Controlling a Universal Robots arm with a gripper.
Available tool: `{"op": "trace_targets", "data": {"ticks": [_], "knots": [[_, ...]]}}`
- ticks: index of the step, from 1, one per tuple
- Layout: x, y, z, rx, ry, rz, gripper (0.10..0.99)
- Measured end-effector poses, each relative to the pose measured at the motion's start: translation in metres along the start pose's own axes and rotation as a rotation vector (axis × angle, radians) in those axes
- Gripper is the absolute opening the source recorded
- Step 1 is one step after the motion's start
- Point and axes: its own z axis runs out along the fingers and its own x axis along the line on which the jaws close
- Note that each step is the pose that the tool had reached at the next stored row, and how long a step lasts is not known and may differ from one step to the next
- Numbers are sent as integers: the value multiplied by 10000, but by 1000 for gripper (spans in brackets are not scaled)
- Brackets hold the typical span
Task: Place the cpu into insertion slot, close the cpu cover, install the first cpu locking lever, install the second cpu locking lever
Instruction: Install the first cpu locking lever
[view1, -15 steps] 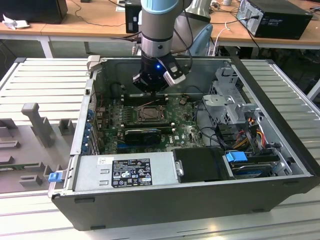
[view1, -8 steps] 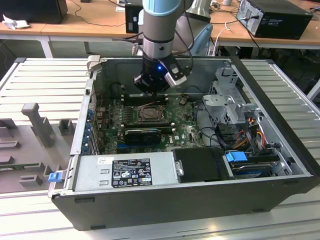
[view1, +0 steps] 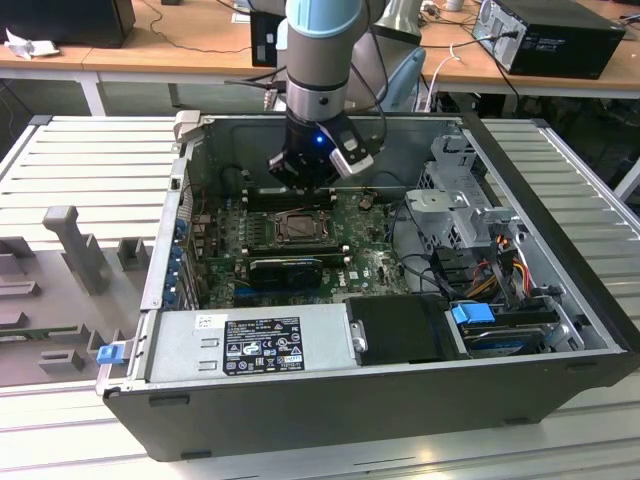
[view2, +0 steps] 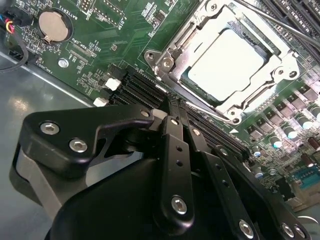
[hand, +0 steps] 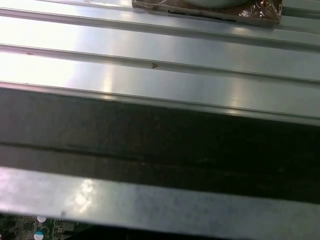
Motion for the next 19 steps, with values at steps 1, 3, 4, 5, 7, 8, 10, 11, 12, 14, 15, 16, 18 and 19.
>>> {"op": "trace_targets", "data": {"ticks": [1, 3, 4, 5, 7, 8, 10, 11, 12, 14, 15, 16, 18, 19], "knots": [[-1, -1, 6, 0, -1, 1, 106], [-3, -3, 17, 0, -3, 2, 106], [-3, -7, 27, 1, -6, 3, 106], [-4, -8, 32, 0, -8, 2, 106], [-5, -9, 39, 0, -8, 2, 106], [-5, -9, 43, 0, -9, 2, 106], [-5, -10, 53, 1, -8, 2, 106], [-5, -11, 59, 1, -7, 2, 106], [-5, -11, 63, 1, -8, 2, 106], [-5, -13, 70, 7, -5, 2, 106], [-5, -13, 74, 13, -3, 1, 106], [-5, -14, 76, 18, -3, 1, 106], [-5, -13, 84, 17, -7, 2, 106], [-5, -14, 85, 22, -6, 1, 106]]}}
